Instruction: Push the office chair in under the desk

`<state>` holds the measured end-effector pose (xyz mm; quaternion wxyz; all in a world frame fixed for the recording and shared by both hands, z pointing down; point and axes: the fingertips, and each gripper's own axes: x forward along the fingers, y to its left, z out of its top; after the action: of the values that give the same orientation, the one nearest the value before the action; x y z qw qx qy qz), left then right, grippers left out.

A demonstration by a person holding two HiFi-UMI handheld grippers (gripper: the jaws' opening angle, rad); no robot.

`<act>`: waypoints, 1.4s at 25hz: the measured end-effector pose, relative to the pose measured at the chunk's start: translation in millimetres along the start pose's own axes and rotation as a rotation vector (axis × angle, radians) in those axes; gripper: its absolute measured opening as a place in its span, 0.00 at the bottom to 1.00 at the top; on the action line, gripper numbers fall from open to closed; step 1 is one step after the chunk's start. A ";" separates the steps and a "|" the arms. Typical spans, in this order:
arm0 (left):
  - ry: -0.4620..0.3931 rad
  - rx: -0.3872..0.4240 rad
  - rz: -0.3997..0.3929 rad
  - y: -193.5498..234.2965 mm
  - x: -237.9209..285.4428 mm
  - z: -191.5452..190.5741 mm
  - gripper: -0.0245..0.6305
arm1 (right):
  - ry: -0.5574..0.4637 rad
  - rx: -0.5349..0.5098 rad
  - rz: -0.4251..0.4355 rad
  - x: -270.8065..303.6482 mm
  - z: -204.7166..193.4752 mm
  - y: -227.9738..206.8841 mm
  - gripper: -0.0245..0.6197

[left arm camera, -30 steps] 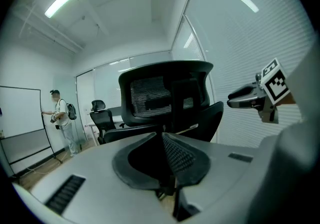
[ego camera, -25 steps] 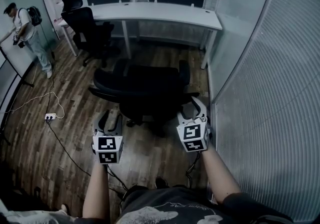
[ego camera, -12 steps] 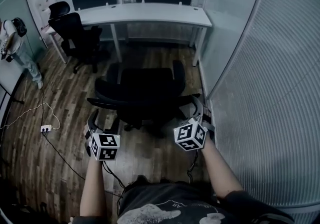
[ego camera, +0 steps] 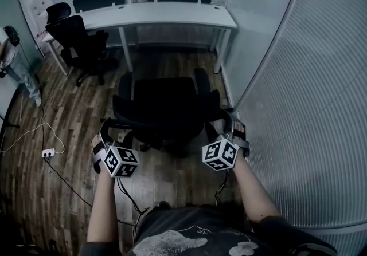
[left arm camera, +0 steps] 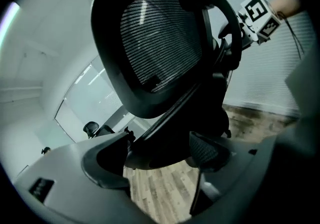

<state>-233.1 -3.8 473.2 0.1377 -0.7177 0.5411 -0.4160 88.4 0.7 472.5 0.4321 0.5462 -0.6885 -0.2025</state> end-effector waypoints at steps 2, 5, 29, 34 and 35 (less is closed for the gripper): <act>0.019 0.054 -0.010 0.8 10.2 -2.4 0.60 | 0.007 0.001 0.000 5.2 2.3 0.1 0.48; 0.026 0.102 -0.011 5.1 21.0 -5.3 0.60 | 0.024 -0.035 -0.003 8.7 5.4 2.6 0.48; -0.051 0.225 -0.055 28.4 73.1 5.2 0.52 | 0.128 -0.008 0.009 37.2 12.6 4.4 0.48; -0.038 0.231 -0.069 34.8 96.5 5.3 0.51 | 0.132 0.007 0.019 53.0 17.6 -1.3 0.48; -0.043 0.233 -0.068 35.7 100.6 6.7 0.51 | 0.133 0.008 0.019 57.1 17.8 -2.5 0.48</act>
<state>-244.9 -108.6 491.0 0.2177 -0.7237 0.4612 -0.4649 73.6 -56.5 482.2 0.4764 0.5536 -0.6643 -0.1589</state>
